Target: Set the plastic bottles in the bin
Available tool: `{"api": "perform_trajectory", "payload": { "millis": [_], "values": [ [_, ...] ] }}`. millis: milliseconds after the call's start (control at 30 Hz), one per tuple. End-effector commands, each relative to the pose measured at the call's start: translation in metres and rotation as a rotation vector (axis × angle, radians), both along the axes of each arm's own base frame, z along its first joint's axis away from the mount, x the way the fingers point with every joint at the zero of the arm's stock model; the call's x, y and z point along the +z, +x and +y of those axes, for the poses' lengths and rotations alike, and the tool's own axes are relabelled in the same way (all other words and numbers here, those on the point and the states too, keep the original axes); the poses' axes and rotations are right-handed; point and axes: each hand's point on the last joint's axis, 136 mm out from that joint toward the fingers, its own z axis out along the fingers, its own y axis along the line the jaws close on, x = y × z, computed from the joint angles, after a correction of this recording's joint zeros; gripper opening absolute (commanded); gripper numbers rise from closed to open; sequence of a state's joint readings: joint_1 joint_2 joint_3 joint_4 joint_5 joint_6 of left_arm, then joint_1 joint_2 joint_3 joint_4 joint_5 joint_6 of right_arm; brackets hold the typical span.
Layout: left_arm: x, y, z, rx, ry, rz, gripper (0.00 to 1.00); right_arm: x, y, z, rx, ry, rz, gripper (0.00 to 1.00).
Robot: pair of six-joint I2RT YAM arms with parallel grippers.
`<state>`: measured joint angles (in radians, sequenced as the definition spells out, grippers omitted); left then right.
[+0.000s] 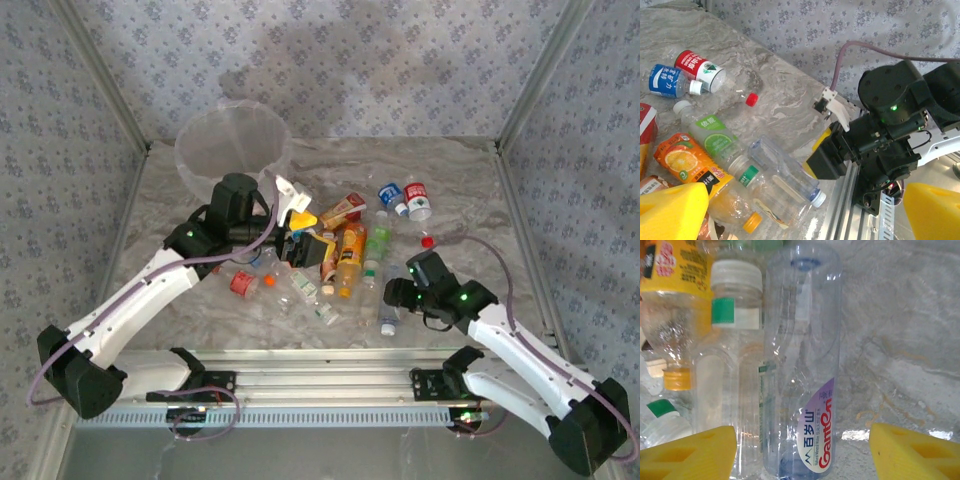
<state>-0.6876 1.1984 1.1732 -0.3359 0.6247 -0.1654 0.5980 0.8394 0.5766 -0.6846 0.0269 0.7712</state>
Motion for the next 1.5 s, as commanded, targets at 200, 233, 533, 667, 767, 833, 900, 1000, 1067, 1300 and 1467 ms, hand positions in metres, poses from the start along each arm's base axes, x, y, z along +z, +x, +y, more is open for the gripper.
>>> {"api": "perform_trajectory", "payload": {
  "millis": [200, 233, 533, 667, 767, 833, 900, 1000, 1067, 1300, 1467],
  "values": [
    [0.010, 0.002, 0.002, 0.018, -0.007, -0.062, 1.00, -0.024, -0.006, 0.003, -0.048, 0.026, 0.026, 0.73],
    [0.009, 0.003, 0.002, 0.018, -0.002, -0.062, 1.00, -0.023, -0.003, 0.006, -0.043, 0.042, 0.014, 0.73],
    [-0.001, 0.007, 0.000, 0.023, 0.030, -0.043, 1.00, -0.041, -0.005, 0.016, -0.003, 0.066, 0.042, 0.75],
    [-0.005, 0.008, -0.001, 0.021, 0.037, -0.030, 1.00, -0.049, -0.009, 0.014, -0.003, 0.051, 0.064, 0.75],
    [-0.007, 0.008, -0.002, 0.020, 0.040, -0.022, 1.00, -0.053, -0.009, 0.012, -0.006, 0.046, 0.066, 0.75],
    [-0.008, 0.009, -0.003, 0.020, 0.045, -0.017, 1.00, -0.057, -0.010, 0.011, -0.008, 0.041, 0.073, 0.75],
    [-0.010, 0.009, -0.004, 0.019, 0.048, -0.009, 1.00, -0.060, -0.011, 0.010, -0.007, 0.034, 0.079, 0.75],
    [-0.013, 0.009, -0.005, 0.014, 0.052, -0.002, 1.00, -0.064, -0.011, 0.010, -0.006, 0.025, 0.087, 0.74],
    [-0.014, 0.009, -0.006, 0.012, 0.055, 0.001, 0.99, -0.065, -0.011, 0.010, -0.003, 0.021, 0.088, 0.74],
    [-0.022, 0.012, -0.008, 0.016, 0.081, 0.022, 0.99, -0.068, -0.011, 0.008, 0.001, 0.010, 0.093, 0.69],
    [-0.027, 0.016, -0.010, 0.036, 0.094, 0.052, 1.00, -0.065, -0.007, 0.009, 0.003, 0.008, 0.086, 0.61]
  ]
}}
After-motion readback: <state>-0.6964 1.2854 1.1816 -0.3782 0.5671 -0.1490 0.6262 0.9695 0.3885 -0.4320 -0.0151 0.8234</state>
